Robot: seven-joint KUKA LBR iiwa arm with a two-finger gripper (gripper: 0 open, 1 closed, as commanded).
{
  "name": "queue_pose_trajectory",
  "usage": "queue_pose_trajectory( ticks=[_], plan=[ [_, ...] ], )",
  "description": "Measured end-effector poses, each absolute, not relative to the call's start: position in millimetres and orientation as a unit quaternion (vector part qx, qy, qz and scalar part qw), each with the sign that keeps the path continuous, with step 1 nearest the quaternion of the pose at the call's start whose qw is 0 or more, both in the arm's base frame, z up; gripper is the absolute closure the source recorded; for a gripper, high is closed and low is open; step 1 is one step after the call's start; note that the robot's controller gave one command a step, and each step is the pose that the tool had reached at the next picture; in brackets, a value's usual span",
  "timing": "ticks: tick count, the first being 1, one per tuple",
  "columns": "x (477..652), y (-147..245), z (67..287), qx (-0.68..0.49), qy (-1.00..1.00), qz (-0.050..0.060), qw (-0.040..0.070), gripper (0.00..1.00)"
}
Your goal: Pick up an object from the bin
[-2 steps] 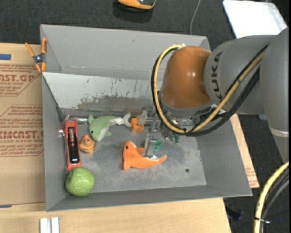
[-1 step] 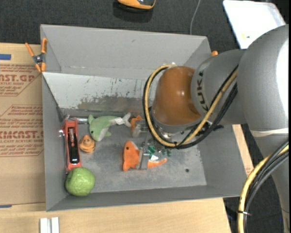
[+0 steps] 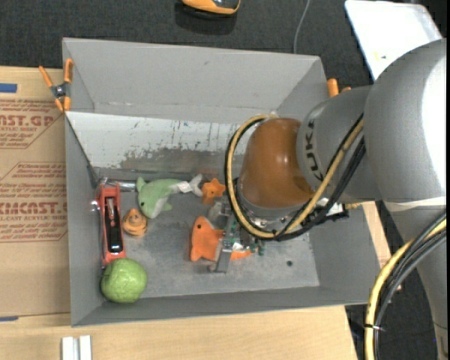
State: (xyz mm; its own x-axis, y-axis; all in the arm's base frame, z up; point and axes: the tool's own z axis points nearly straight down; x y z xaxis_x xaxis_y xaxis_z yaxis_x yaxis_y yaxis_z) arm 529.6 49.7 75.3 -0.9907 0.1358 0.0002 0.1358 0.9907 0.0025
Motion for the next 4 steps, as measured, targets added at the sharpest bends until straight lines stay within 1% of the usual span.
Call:
queue_pose_trajectory(
  ticks=[1, 2, 3, 4],
  plan=[
    [528.1, 49.1, 72.8, -0.023, -1.000, 0.000, -0.001, 1.00],
    [528.0, 49.1, 72.9, -0.024, -1.000, 0.000, -0.001, 1.00],
    [515.8, 65.0, 129.1, -0.019, -1.000, 0.000, 0.003, 1.00],
    [535.0, 39.6, 205.0, -0.030, -1.000, 0.000, 0.004, 1.00]
  ],
)
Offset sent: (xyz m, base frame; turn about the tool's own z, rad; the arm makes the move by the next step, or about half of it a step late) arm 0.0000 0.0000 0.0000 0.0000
